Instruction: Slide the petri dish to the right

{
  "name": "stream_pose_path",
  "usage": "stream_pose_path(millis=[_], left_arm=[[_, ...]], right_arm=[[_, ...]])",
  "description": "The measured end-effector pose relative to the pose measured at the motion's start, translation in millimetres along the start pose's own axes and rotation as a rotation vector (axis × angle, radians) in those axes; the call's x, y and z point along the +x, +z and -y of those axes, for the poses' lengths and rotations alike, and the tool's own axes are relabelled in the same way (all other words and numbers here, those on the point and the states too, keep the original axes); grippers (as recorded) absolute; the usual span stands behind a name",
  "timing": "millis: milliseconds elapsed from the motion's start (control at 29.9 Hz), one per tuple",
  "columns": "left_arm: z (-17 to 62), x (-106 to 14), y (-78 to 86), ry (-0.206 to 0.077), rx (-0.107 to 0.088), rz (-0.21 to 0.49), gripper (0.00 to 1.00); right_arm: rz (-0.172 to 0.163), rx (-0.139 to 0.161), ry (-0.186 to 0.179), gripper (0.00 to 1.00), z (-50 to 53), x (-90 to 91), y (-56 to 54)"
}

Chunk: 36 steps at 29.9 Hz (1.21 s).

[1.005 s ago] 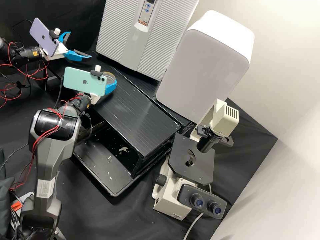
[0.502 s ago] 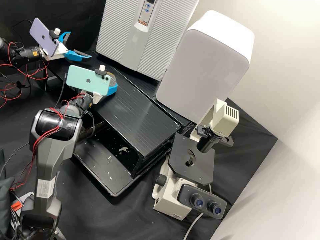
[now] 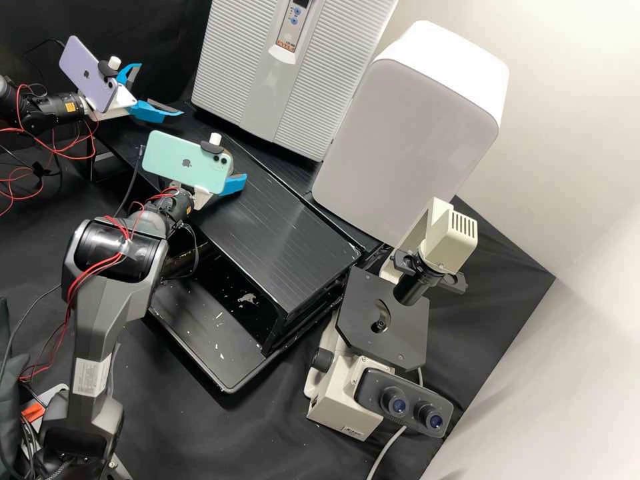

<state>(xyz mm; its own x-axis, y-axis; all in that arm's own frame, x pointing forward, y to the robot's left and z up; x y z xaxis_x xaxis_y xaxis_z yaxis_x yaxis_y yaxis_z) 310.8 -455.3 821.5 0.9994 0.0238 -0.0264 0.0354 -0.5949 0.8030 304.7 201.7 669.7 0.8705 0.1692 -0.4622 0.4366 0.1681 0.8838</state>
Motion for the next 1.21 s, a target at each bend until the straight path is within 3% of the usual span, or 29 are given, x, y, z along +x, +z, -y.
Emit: stream_pose_path(millis=[134,167,268,502,1205], left_arm=[[0.0,0.0,0.0,0.000,0.000,0.000,1.00],[0.0,0.0,0.0,0.000,0.000,0.000,1.00],[0.0,0.0,0.0,0.000,0.000,0.000,1.00],[0.0,0.0,0.0,0.000,0.000,0.000,1.00],[0.0,0.0,0.0,0.000,0.000,0.000,1.00]], right_arm=[[0.000,0.002,0.000,1.00,0.0,0.0,0.0],[-0.002,0.008,-0.001,0.00,0.1,0.0,-0.2],[-0.020,0.027,-0.009,0.00,0.8,0.0,-1.8],[-0.037,0.026,-0.020,0.00,-0.8,-2.1,-4.1],[-0.027,0.036,-0.012,0.00,-5.4,-1.1,0.5]])
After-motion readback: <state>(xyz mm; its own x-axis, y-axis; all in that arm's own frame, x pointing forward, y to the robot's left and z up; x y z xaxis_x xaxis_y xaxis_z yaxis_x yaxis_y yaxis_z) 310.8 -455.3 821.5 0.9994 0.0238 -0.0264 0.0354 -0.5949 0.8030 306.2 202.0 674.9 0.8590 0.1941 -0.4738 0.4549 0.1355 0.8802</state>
